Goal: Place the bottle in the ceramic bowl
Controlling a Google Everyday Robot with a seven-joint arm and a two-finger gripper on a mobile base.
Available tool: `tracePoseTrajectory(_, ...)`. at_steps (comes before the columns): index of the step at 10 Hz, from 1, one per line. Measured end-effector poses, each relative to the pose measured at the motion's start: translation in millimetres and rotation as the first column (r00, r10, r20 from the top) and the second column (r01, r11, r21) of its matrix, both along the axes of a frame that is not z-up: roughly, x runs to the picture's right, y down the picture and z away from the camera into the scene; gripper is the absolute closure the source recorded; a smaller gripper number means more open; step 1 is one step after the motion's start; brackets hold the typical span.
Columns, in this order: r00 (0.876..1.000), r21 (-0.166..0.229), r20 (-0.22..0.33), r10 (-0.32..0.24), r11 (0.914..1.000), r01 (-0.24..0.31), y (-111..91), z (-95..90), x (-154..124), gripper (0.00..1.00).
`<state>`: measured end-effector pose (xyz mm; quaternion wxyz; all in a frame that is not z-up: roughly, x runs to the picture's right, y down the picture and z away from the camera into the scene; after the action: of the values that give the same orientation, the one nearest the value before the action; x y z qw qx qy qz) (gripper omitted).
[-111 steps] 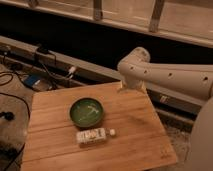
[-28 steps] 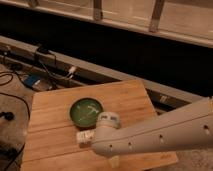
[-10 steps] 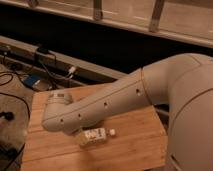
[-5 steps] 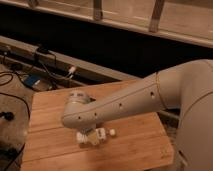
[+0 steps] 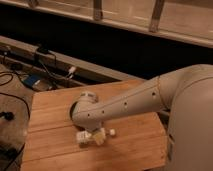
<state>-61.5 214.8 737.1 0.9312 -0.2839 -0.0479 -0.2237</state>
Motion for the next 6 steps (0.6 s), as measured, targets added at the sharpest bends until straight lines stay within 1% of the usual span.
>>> tracePoseTrajectory(4,1.0,0.001,-0.002,-0.001,1.0,0.001,-0.3,-0.4,0.0,0.2)
tracePoseTrajectory(5,1.0,-0.001,-0.007,-0.001,1.0,0.001,-0.3,-0.7,0.6,0.2)
tracePoseTrajectory(6,1.0,-0.003,-0.029,0.013,0.9999,-0.013,-1.3,-1.6,7.9,0.2)
